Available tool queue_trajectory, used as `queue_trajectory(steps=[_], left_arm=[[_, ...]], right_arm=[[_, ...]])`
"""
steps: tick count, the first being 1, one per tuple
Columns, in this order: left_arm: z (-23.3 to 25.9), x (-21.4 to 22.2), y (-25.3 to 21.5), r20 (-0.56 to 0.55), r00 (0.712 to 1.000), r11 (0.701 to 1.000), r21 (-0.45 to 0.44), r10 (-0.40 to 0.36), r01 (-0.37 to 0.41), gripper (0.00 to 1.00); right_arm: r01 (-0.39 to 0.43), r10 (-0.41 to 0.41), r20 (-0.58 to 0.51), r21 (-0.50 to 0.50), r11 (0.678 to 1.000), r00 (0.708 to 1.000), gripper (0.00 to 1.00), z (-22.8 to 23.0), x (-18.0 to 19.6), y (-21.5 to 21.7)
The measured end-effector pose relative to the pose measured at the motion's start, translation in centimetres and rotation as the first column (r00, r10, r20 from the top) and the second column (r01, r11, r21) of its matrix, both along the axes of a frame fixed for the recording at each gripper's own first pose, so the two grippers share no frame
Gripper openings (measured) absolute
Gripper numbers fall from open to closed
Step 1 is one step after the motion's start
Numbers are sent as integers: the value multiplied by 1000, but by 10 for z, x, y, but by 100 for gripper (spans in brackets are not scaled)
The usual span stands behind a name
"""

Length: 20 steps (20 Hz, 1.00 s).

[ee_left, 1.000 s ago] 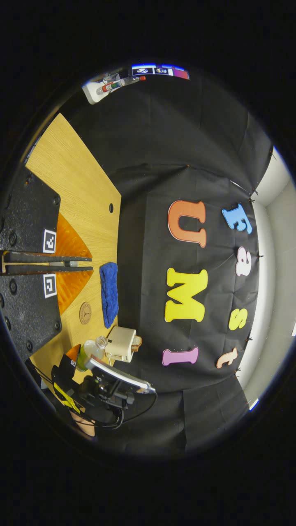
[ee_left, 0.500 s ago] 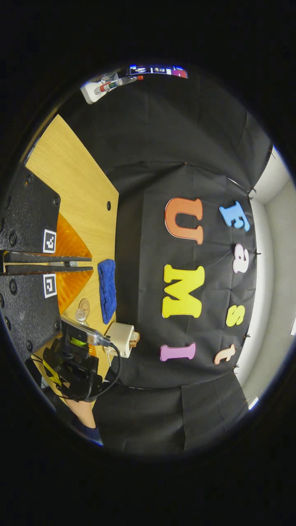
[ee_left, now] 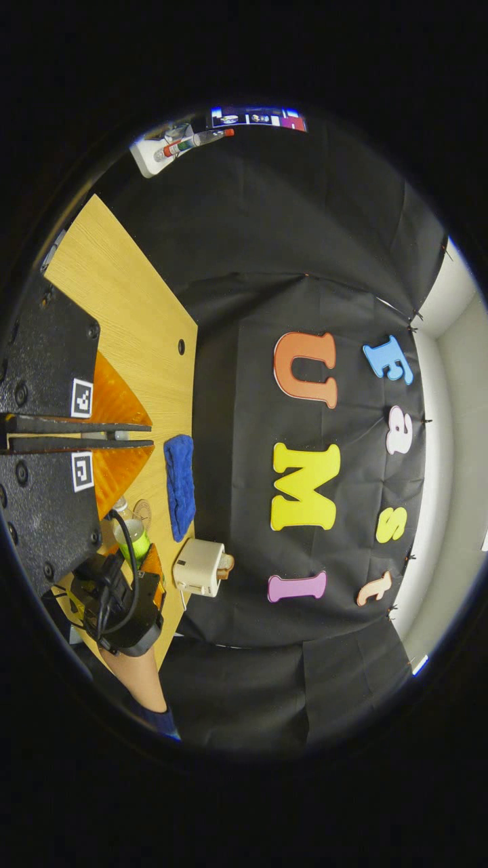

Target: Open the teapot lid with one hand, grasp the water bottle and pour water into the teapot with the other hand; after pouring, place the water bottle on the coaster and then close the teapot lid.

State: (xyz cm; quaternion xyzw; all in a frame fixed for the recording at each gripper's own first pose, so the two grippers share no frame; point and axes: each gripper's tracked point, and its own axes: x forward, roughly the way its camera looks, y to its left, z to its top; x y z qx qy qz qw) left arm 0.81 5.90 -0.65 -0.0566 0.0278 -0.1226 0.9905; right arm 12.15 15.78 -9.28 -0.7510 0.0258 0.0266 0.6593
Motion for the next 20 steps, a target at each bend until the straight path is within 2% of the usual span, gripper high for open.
queue_trajectory(steps=[8, 9, 15, 16, 20], left_arm=[[0, -1, -2, 2, 1000, 1000, 4, -7, 7, 4], [-1, -1, -2, 1, 1000, 1000, 4, -8, 8, 4], [-5, 2, -2, -11, 1000, 1000, 16, -2, 2, 4], [-6, 3, -2, -13, 1000, 1000, 18, 0, 1, 4], [-7, 3, -2, -16, 1000, 1000, 21, -2, 2, 4]], right_arm=[[-53, 70, 74, -205, 977, 995, 74, 19, 0, 20], [-58, 77, 80, -222, 973, 994, 76, 21, 2, 19], [-50, 89, 112, -310, 949, 990, 73, 26, 5, 21], [-54, 95, 116, -318, 946, 989, 76, 27, 6, 21], [-66, 119, 141, -334, 940, 983, 76, 31, 8, 22]])
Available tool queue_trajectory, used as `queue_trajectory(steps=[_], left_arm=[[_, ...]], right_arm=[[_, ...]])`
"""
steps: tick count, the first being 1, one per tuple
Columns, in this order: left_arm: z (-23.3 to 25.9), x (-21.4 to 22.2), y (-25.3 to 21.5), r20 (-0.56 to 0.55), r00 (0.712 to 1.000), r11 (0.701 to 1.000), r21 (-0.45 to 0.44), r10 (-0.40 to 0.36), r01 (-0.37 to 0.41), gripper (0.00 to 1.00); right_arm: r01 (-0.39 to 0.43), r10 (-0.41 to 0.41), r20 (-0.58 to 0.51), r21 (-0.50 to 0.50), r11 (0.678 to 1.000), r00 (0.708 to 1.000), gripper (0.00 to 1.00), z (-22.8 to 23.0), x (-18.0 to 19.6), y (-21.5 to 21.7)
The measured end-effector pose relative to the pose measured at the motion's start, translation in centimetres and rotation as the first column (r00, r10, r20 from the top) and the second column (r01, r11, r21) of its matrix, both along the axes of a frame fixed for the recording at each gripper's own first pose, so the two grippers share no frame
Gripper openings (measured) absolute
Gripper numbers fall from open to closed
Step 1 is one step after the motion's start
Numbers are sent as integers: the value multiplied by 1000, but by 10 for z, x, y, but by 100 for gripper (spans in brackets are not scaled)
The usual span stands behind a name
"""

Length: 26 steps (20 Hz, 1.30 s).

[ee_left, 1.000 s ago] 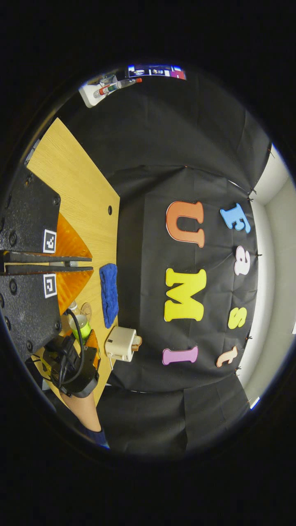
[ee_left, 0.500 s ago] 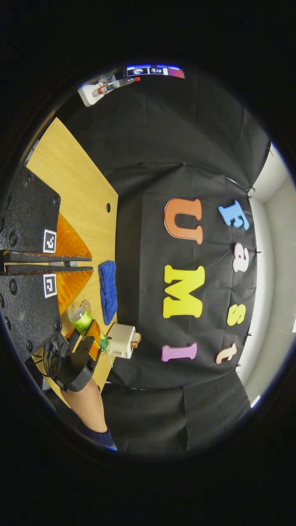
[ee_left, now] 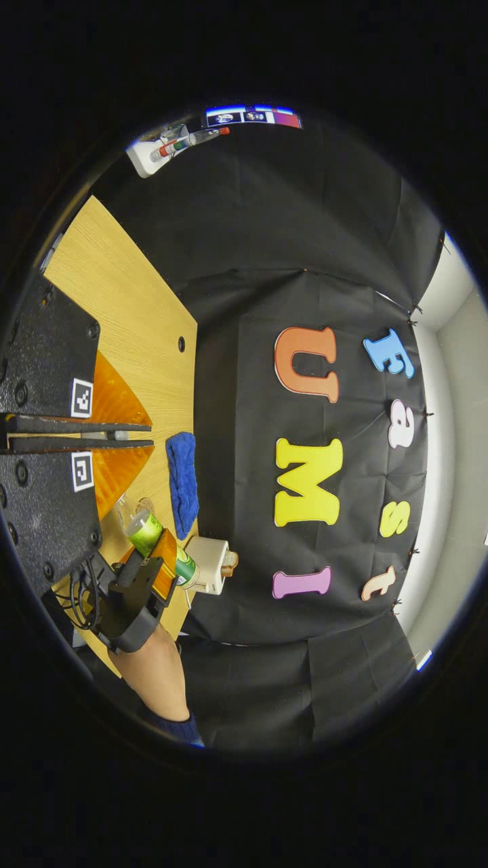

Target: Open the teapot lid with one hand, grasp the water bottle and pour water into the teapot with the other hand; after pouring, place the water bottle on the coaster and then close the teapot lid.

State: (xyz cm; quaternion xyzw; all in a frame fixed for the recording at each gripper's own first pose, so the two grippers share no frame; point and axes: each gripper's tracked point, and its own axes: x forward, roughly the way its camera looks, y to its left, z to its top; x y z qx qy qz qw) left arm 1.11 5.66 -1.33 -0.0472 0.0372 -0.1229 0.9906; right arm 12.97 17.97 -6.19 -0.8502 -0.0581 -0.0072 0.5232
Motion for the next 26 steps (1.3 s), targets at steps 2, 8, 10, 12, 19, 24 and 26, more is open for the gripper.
queue_trajectory(steps=[2, 8, 10, 12, 19, 24, 26], left_arm=[[0, 0, 0, 1, 1000, 1000, -1, -1, 1, 4], [-3, 0, 0, -7, 1000, 1000, 4, -1, 1, 4], [-5, 1, 0, -11, 1000, 1000, 8, 0, 0, 4], [-5, 2, -1, -13, 1000, 1000, 15, 2, -2, 4], [-6, 2, -3, -13, 1000, 1000, 22, -1, 1, 4], [-6, 3, -3, -16, 1000, 1000, 21, 2, -1, 4], [-7, 4, -2, -17, 1000, 1000, 25, 3, -2, 4]], right_arm=[[-12, 12, 17, -7, 1000, 1000, 76, 1, -3, 3], [-53, 57, 76, -52, 997, 995, 73, 21, -9, 17], [-58, 64, 96, -73, 996, 993, 75, 24, -8, 17], [-68, 79, 110, -93, 993, 991, 73, 27, -10, 20], [-78, 98, 144, -137, 988, 985, 75, 38, -16, 26], [-73, 97, 156, -152, 986, 983, 75, 41, -14, 25], [-70, 95, 158, -158, 985, 983, 75, 42, -13, 24]])
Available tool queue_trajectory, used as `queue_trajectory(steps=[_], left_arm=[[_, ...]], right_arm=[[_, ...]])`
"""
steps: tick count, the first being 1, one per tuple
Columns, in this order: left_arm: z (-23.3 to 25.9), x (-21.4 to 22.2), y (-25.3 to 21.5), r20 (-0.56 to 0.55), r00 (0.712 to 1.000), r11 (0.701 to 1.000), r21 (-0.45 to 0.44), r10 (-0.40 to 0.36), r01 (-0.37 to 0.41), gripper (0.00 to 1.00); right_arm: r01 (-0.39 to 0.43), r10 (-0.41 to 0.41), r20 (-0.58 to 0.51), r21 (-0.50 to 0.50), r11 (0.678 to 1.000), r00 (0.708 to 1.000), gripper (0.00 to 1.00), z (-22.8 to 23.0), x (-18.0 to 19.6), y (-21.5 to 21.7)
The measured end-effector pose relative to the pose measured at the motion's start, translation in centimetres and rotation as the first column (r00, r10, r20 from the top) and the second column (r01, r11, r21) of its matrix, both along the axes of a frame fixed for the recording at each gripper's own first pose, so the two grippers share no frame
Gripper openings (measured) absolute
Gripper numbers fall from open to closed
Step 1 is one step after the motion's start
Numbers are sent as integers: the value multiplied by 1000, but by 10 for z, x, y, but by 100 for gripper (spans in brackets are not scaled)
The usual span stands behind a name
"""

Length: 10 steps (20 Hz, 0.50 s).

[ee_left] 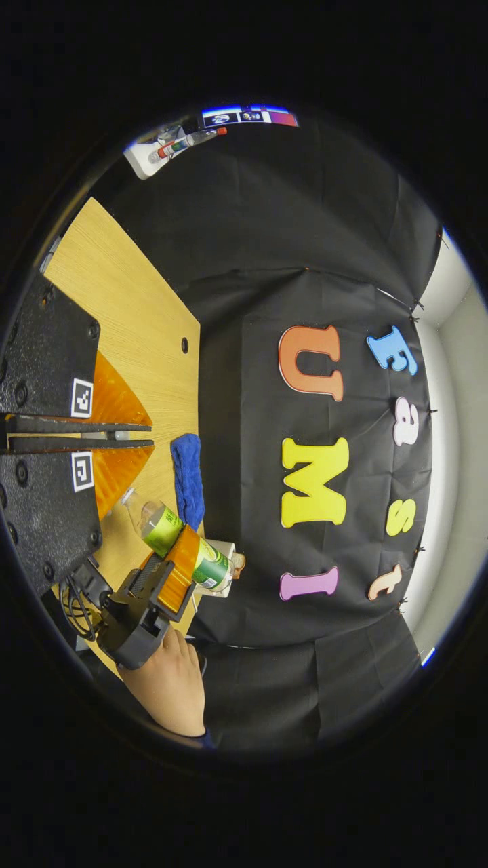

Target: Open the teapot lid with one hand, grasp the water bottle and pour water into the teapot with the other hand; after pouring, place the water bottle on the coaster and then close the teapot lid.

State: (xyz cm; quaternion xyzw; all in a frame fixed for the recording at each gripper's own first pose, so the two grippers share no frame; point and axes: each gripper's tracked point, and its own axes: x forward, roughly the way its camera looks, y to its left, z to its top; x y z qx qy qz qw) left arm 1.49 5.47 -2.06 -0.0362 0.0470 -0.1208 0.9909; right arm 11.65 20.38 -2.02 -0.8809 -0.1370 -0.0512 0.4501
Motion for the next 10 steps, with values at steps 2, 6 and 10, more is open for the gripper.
queue_trajectory(steps=[2, 6, 10], left_arm=[[0, -1, -1, -1, 1000, 1000, -2, -2, 2, 4], [3, -1, -3, 6, 1000, 1000, 1, -5, 5, 4], [1, -1, -2, 4, 1000, 1000, 1, -1, 1, 4]], right_arm=[[2, -2, 2, -7, 1000, 1000, 75, 1, -1, -1], [6, -6, 4, -14, 1000, 1000, 76, 1, 1, -1], [8, -8, 9, -15, 1000, 1000, 75, 1, 1, -1]])
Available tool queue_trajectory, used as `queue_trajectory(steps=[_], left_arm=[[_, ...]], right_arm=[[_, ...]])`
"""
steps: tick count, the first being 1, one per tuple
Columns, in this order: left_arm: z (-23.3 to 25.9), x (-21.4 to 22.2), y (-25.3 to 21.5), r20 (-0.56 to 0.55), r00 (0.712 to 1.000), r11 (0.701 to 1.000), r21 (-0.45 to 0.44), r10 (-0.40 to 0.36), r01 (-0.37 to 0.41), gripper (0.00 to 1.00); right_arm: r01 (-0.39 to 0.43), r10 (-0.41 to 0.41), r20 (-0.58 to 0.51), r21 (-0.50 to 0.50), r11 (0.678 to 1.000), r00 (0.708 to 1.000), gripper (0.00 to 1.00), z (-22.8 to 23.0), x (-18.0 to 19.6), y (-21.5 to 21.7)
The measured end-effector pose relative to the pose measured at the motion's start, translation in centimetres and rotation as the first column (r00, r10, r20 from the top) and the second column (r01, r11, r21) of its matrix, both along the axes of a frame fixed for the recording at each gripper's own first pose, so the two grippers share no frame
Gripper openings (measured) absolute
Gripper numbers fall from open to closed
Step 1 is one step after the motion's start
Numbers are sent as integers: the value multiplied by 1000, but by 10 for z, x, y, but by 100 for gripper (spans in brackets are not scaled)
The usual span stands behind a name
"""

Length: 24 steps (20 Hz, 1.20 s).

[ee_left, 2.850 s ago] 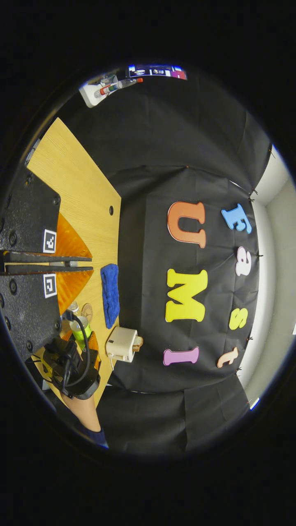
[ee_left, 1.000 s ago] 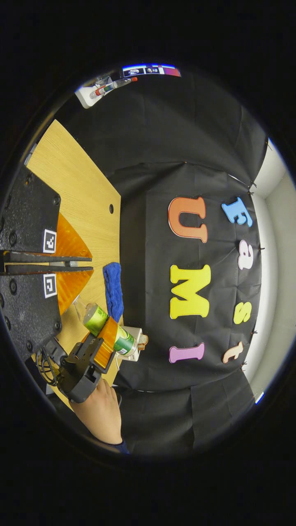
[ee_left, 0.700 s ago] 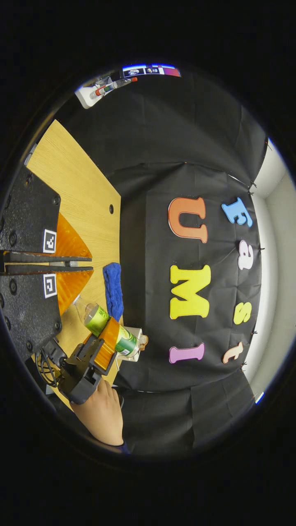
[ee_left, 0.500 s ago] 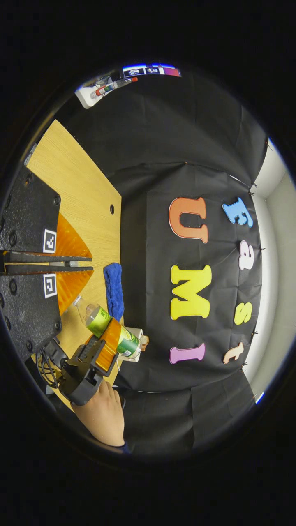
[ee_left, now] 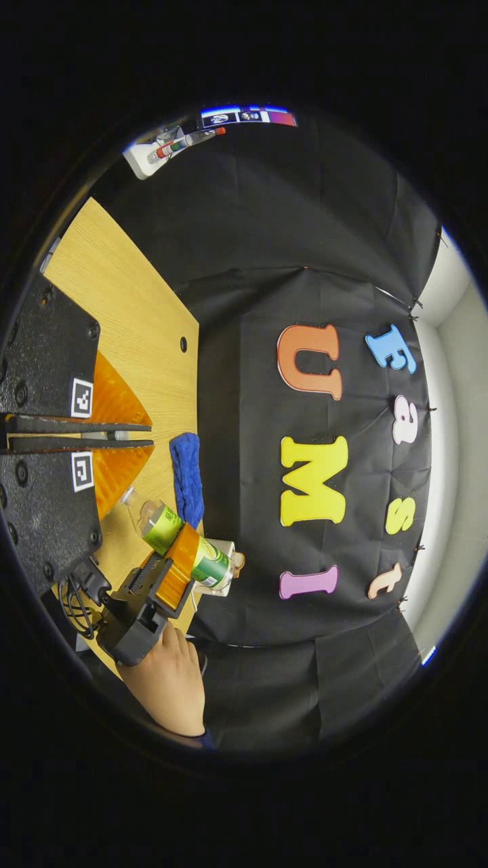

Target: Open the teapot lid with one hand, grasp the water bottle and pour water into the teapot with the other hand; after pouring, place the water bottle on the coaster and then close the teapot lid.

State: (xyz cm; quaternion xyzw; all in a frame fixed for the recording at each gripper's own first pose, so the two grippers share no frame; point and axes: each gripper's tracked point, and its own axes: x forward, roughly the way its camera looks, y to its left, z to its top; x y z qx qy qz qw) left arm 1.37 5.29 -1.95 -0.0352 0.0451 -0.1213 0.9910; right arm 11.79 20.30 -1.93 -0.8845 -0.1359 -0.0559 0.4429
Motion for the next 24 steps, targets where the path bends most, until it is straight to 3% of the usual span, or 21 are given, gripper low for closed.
queue_trajectory(steps=[6, 9, 14, 16, 18, 19, 21, 24], left_arm=[[-1, 2, 5, -3, 1000, 1000, 2, 21, -21, 4], [-1, 4, 7, -2, 1000, 1000, -1, 31, -31, 4], [-4, 7, 9, -8, 999, 999, -2, 45, -45, 4], [-6, 9, 13, -14, 998, 998, 3, 65, -65, 4], [-8, 11, 14, -16, 997, 997, 12, 79, -79, 4], [-8, 12, 14, -14, 996, 996, 14, 84, -84, 4], [-7, 14, 15, -11, 995, 995, 10, 97, -97, 4], [-5, 17, 15, 3, 993, 993, 8, 120, -120, 5]], right_arm=[[-13, 13, 8, 35, 999, 1000, 73, -1, 1, 0], [-74, 72, 19, 99, 992, 997, 75, -6, 1, 4], [-164, 164, 20, 254, 953, 986, 76, -6, -4, 12], [-212, 224, 7, 346, 914, 975, 73, -1, -4, 12], [-231, 270, -11, 484, 844, 963, 73, 5, 5, 5], [-240, 304, -20, 563, 791, 952, 73, 13, 10, 0], [-265, 401, -22, 716, 645, 916, 77, 7, 1, -10], [-191, 441, -23, 880, 435, 897, 73, 5, -8, -33]])
